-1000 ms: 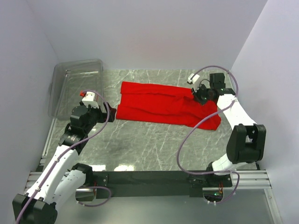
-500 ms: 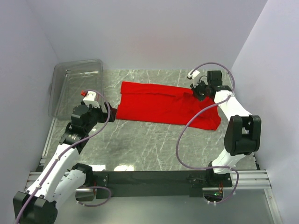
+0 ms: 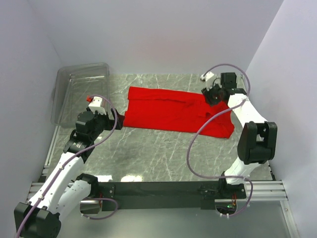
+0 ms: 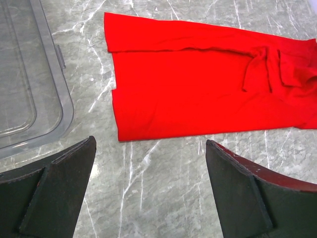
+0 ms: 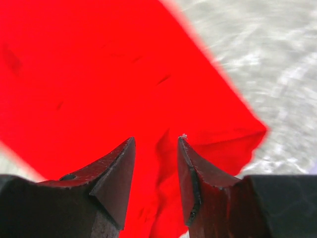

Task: Fold and stack the t-shirts
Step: Fold the T-shirt at the center of the board.

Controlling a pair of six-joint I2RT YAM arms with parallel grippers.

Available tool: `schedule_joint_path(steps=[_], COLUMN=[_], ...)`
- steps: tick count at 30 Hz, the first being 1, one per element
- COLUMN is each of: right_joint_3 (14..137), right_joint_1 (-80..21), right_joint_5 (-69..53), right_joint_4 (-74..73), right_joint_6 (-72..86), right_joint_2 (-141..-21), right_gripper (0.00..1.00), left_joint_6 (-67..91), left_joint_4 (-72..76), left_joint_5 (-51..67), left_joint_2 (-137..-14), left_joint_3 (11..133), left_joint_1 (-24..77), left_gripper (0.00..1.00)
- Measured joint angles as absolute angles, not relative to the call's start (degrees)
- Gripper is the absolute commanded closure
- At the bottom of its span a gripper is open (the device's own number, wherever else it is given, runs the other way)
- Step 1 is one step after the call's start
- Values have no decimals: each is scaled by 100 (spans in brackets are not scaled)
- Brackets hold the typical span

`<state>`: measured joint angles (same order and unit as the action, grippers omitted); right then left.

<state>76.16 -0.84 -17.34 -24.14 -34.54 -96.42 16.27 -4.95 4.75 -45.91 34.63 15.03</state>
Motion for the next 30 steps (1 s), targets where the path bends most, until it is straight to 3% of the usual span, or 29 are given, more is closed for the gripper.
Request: schedule_joint_path(steps=[8,30], right_joint_3=[6676,6692], right_joint_1=[-272,-991], right_joint_5=[-2206,-899], right_joint_4=[-3301,-2453], right_joint_6=[-4921,-4543], right_joint_2=[-9470,-10433], right_gripper=[53,52], left_joint_6=[1643,1835], left_joint_4=[-486,-416], left_joint_5=[532,604], left_joint_2=[-4591,-4484], left_joint_3=[3461,3251], left_joint_1=[1503,1500], left_gripper=[3,2])
